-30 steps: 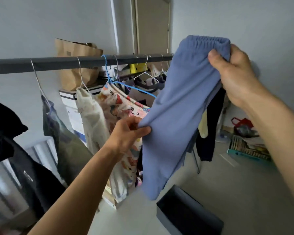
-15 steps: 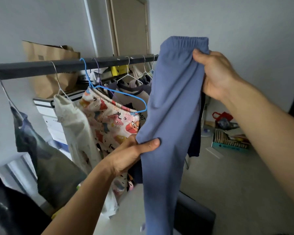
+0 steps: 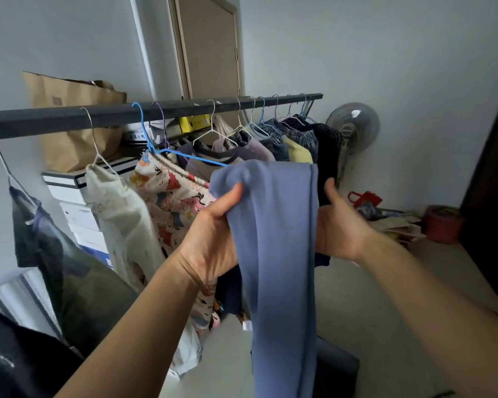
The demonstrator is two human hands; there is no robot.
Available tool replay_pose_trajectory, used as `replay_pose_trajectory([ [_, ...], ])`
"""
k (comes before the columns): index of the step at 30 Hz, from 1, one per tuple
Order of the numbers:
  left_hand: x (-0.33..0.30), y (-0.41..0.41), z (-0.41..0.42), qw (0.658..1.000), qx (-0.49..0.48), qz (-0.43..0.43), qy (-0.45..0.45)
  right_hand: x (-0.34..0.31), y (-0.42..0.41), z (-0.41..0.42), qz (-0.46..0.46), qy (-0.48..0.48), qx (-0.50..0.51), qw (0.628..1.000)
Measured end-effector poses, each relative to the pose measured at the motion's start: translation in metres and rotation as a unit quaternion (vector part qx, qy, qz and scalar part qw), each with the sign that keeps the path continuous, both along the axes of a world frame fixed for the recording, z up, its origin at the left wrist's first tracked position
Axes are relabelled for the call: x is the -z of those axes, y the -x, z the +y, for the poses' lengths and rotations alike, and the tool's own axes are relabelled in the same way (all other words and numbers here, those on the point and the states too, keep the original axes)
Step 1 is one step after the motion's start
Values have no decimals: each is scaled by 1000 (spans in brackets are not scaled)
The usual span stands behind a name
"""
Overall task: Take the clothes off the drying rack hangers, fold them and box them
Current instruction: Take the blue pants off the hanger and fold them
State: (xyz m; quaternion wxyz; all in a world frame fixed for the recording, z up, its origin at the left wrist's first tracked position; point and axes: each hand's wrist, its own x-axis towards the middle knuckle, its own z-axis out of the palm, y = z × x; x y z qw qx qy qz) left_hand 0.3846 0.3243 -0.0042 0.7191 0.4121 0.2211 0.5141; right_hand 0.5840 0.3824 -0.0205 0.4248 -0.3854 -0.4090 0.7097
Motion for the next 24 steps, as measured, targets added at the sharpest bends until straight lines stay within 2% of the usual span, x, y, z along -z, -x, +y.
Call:
replay_pose_trajectory([
  [2,-3,-1,6,998,-32,56,19,9,1,-7,-26,-25,-48,998],
  [4,-4,0,12,989,-59,129,34,7,5,-17,-92,-94,-70,989],
  [5,-5,0,14,984,-62,161,36,5,9,-21,-145,-137,-51,978],
  [7,-8,3,17,975,-67,208,35,1,15,-24,-211,-210,48,953],
  [10,-17,14,22,955,-98,281,8,-5,19,-23,-218,-267,141,928],
  [13,-25,24,28,922,-143,359,-14,-13,17,-23,-212,-270,185,921],
  [19,-21,15,36,923,-239,300,8,-21,20,-18,-150,-237,157,947],
  [22,-19,15,39,933,-257,253,2,-23,13,-19,-181,-226,97,952],
  [24,-19,17,40,944,-237,228,-15,-23,10,-20,-224,-241,87,940],
])
